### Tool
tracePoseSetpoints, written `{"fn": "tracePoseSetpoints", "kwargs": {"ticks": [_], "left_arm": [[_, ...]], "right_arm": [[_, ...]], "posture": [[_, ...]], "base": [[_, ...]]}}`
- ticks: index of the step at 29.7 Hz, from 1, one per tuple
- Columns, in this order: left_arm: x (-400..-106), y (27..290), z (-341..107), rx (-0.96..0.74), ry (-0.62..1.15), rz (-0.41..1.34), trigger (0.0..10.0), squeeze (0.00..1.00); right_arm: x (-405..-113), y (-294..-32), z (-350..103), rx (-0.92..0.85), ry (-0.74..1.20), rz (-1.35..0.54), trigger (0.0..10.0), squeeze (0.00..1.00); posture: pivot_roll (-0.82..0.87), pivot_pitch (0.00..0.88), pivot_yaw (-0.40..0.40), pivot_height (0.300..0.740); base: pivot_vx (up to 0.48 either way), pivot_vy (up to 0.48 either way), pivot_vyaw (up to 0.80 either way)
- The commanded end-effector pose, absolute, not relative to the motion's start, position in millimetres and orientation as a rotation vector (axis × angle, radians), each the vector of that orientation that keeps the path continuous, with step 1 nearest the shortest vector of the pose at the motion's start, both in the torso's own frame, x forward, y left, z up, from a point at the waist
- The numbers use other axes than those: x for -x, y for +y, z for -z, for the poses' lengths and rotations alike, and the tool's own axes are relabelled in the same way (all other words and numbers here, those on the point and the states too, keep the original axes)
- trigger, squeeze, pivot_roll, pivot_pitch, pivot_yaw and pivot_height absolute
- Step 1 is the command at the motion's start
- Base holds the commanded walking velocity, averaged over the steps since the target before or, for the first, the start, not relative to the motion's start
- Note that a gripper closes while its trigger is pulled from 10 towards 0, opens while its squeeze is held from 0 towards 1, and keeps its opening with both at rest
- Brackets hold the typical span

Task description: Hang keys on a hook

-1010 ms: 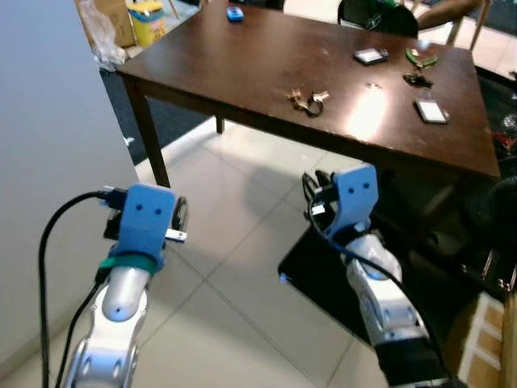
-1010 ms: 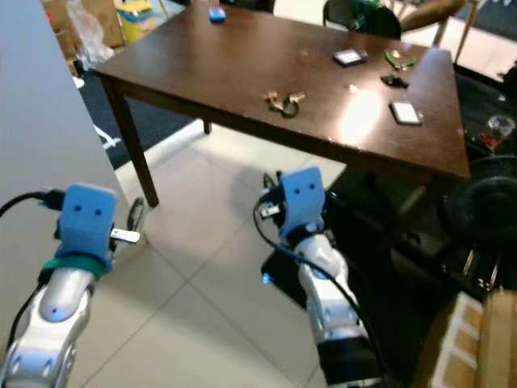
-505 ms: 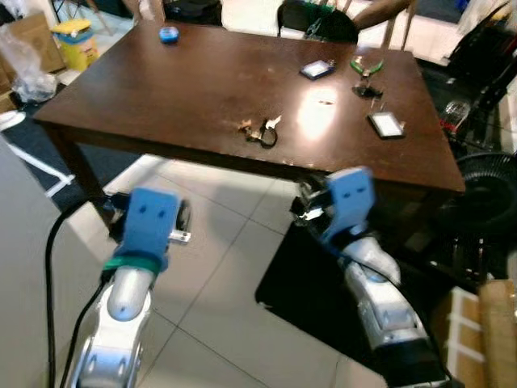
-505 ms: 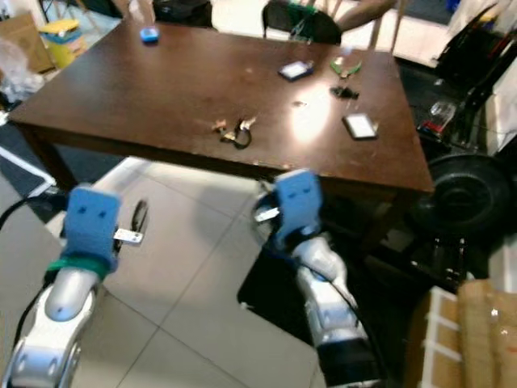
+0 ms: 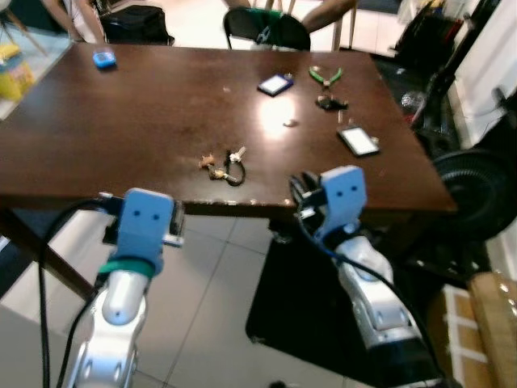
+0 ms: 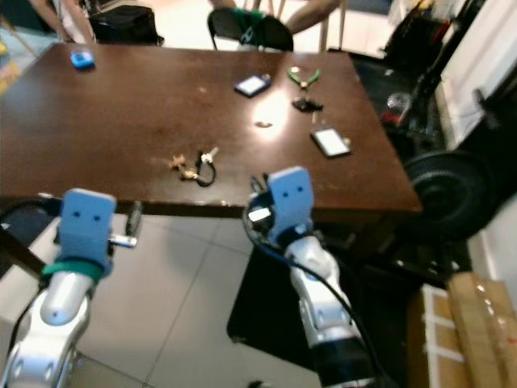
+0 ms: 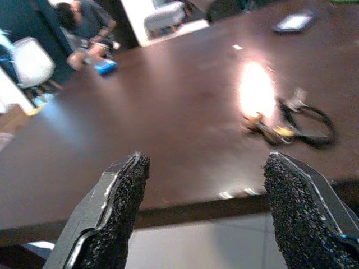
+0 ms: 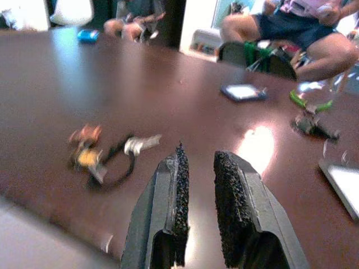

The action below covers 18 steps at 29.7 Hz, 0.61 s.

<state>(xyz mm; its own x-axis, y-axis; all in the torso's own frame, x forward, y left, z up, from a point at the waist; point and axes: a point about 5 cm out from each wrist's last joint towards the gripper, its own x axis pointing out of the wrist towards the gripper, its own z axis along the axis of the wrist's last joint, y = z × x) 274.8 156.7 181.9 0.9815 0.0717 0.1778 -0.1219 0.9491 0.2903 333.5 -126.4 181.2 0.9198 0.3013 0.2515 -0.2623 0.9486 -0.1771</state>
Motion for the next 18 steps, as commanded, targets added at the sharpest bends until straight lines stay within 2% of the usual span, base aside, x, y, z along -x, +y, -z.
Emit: {"fn": "tracePoseSetpoints", "kwargs": {"ticks": [1, 8, 15, 18], "left_arm": [[-272, 163, -176, -0.321, -0.139, -0.119, 10.0, 0.0], [-272, 163, -175, -0.321, -0.138, -0.115, 10.0, 0.0], [-272, 160, -174, -0.309, -0.127, -0.078, 10.0, 0.0], [-270, 153, -171, -0.294, -0.107, 0.026, 10.0, 0.0]], "right_arm": [[-332, -117, -179, 0.138, -0.281, -0.321, 10.0, 0.0], [-331, -117, -179, 0.144, -0.281, -0.323, 10.0, 0.0], [-331, -117, -179, 0.143, -0.281, -0.323, 10.0, 0.0], [-331, -117, -178, 0.143, -0.279, -0.323, 10.0, 0.0]], "posture": [[-0.05, 0.077, 0.067, 0.74], [-0.05, 0.075, 0.068, 0.74], [-0.05, 0.077, 0.07, 0.74], [-0.05, 0.077, 0.07, 0.74]], "base": [[0.439, 0.0, 0.0], [0.398, 0.0, 0.0], [0.0, 0.0, 0.0], [0.0, 0.0, 0.0]]}}
